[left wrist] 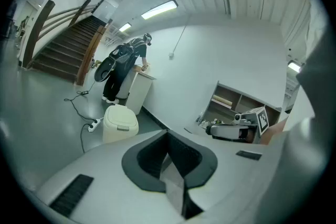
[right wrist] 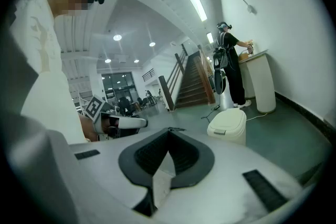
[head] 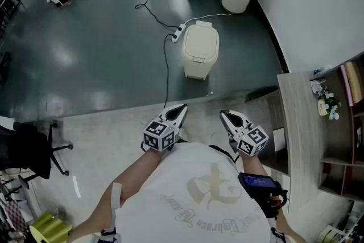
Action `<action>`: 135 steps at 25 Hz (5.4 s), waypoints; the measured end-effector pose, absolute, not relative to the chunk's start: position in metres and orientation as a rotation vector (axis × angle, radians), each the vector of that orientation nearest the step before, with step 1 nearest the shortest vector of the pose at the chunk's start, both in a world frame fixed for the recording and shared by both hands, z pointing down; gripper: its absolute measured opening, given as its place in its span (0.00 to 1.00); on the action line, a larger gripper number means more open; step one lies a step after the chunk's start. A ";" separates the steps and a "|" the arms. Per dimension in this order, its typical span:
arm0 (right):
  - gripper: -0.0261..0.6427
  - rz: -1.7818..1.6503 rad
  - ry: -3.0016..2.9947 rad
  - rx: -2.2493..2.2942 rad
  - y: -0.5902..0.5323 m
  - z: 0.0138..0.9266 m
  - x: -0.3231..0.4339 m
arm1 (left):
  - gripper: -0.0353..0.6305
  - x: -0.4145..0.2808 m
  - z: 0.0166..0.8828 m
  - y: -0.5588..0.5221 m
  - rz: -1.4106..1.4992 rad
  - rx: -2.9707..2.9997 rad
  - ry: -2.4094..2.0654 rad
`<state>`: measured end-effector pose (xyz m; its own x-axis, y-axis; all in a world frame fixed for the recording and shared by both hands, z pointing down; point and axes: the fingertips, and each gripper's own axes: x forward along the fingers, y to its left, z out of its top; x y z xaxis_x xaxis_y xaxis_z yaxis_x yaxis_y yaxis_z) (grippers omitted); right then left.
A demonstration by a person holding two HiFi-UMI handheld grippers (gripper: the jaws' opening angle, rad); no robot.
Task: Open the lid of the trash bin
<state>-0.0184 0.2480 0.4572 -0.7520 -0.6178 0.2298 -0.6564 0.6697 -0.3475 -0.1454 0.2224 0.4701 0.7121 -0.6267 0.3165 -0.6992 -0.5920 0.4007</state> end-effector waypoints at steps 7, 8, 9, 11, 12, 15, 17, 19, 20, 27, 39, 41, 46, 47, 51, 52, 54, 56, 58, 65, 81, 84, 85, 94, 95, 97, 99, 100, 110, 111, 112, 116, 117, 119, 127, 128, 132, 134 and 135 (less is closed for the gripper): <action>0.04 0.629 -2.779 1.063 0.251 0.462 -0.015 | 0.07 -0.145 0.473 0.226 0.194 2.404 -1.026; 0.04 0.629 -2.778 1.065 0.250 0.462 -0.015 | 0.07 -0.145 0.474 0.225 0.196 2.402 -1.026; 0.05 0.630 -2.775 1.068 0.251 0.463 -0.015 | 0.07 -0.144 0.475 0.225 0.199 2.401 -1.020; 0.05 0.637 -2.770 1.078 0.251 0.464 -0.014 | 0.07 -0.141 0.477 0.224 0.206 2.405 -1.003; 0.05 0.643 -2.770 1.083 0.251 0.464 -0.014 | 0.07 -0.140 0.477 0.223 0.208 2.409 -0.996; 0.05 0.663 -2.769 1.109 0.250 0.464 -0.010 | 0.07 -0.137 0.473 0.215 0.204 2.427 -0.976; 0.05 0.686 -2.759 1.137 0.247 0.466 -0.005 | 0.07 -0.136 0.473 0.209 0.204 2.436 -0.962; 0.05 0.702 -2.750 1.162 0.241 0.468 -0.003 | 0.07 -0.136 0.474 0.204 0.208 2.444 -0.949; 0.05 0.703 -2.747 1.174 0.238 0.468 -0.002 | 0.07 -0.137 0.474 0.201 0.209 2.445 -0.943; 0.05 0.724 -2.718 1.213 0.215 0.473 -0.016 | 0.07 -0.150 0.481 0.180 0.209 2.426 -0.934; 0.05 0.734 -2.694 1.265 0.183 0.469 -0.025 | 0.07 -0.175 0.486 0.154 0.183 2.385 -0.957; 0.05 0.740 -2.692 1.276 0.179 0.470 -0.023 | 0.07 -0.176 0.485 0.147 0.172 2.384 -0.965; 0.05 0.755 -2.703 1.283 0.170 0.471 -0.023 | 0.07 -0.181 0.482 0.138 0.167 2.382 -0.989; 0.05 0.761 -2.708 1.277 0.169 0.471 -0.024 | 0.07 -0.182 0.482 0.137 0.166 2.379 -0.995; 0.05 0.783 -2.717 1.259 0.158 0.475 -0.026 | 0.07 -0.183 0.485 0.131 0.170 2.369 -1.009; 0.05 0.787 -2.718 1.254 0.154 0.475 -0.027 | 0.07 -0.184 0.485 0.129 0.171 2.366 -1.013; 0.05 0.789 -2.723 1.242 0.146 0.476 -0.028 | 0.07 -0.187 0.486 0.125 0.170 2.357 -1.029; 0.05 0.792 -2.729 1.228 0.139 0.476 -0.029 | 0.07 -0.189 0.487 0.120 0.171 2.347 -1.043; 0.05 0.804 -2.732 1.214 0.131 0.478 -0.029 | 0.07 -0.189 0.488 0.113 0.177 2.337 -1.053; 0.05 0.859 -2.727 1.184 0.095 0.496 -0.015 | 0.07 -0.175 0.498 0.083 0.211 2.317 -1.071; 0.05 0.861 -2.717 1.066 -0.022 0.508 0.028 | 0.07 -0.133 0.512 -0.004 0.238 2.203 -1.158; 0.05 0.865 -2.717 1.038 -0.040 0.513 0.035 | 0.07 -0.128 0.514 -0.017 0.241 2.180 -1.188; 0.05 0.867 -2.719 1.026 -0.046 0.514 0.036 | 0.07 -0.126 0.515 -0.021 0.242 2.173 -1.198; 0.05 0.791 -2.720 0.898 -0.092 0.525 0.042 | 0.07 -0.115 0.531 -0.043 0.261 2.094 -1.301; 0.05 0.789 -2.725 0.876 -0.097 0.526 0.043 | 0.07 -0.112 0.533 -0.044 0.263 2.083 -1.312; 0.05 0.784 -2.733 0.836 -0.106 0.528 0.044 | 0.07 -0.108 0.538 -0.048 0.268 2.063 -1.334; 0.05 0.777 -2.744 0.797 -0.114 0.528 0.044 | 0.07 -0.105 0.541 -0.051 0.274 2.043 -1.358; 0.05 0.772 -2.749 0.777 -0.118 0.527 0.044 | 0.07 -0.103 0.542 -0.053 0.277 2.034 -1.369; 0.05 0.783 -2.784 0.641 -0.137 0.533 0.045 | 0.07 -0.088 0.544 -0.052 0.303 1.969 -1.451; 0.05 0.787 -2.787 0.627 -0.137 0.533 0.044 | 0.07 -0.086 0.545 -0.052 0.312 1.965 -1.453; 0.05 0.792 -2.789 0.613 -0.136 0.534 0.043 | 0.07 -0.084 0.547 -0.051 0.321 1.961 -1.454; 0.05 0.822 -2.787 0.576 -0.131 0.542 0.041 | 0.07 -0.076 0.559 -0.050 0.356 1.942 -1.445; 0.05 0.829 -2.786 0.573 -0.131 0.543 0.041 | 0.07 -0.075 0.562 -0.051 0.364 1.940 -1.439; 0.05 0.841 -2.781 0.569 -0.129 0.546 0.042 | 0.07 -0.072 0.566 -0.053 0.378 1.939 -1.425; 0.05 0.863 -2.743 0.572 -0.133 0.565 0.043 | 0.07 -0.073 0.602 -0.063 0.495 1.860 -1.420; 0.05 0.868 -2.738 0.575 -0.133 0.568 0.041 | 0.07 -0.075 0.608 -0.063 0.512 1.850 -1.415; 0.05 0.890 -2.715 0.584 -0.134 0.578 0.037 | 0.07 -0.078 0.624 -0.069 0.542 1.836 -1.379; 0.05 0.902 -2.704 0.590 -0.133 0.582 0.034 | 0.07 -0.078 0.629 -0.071 0.552 1.838 -1.360; 0.05 0.907 -2.701 0.592 -0.133 0.584 0.034 | 0.07 -0.077 0.631 -0.072 0.559 1.841 -1.350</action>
<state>0.0336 -0.1327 0.5836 -0.8916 -0.3010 0.3382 -0.4441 0.7268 -0.5239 -0.0772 -0.0717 0.6314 0.3416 -0.5973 0.7256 -0.9354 -0.1411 0.3242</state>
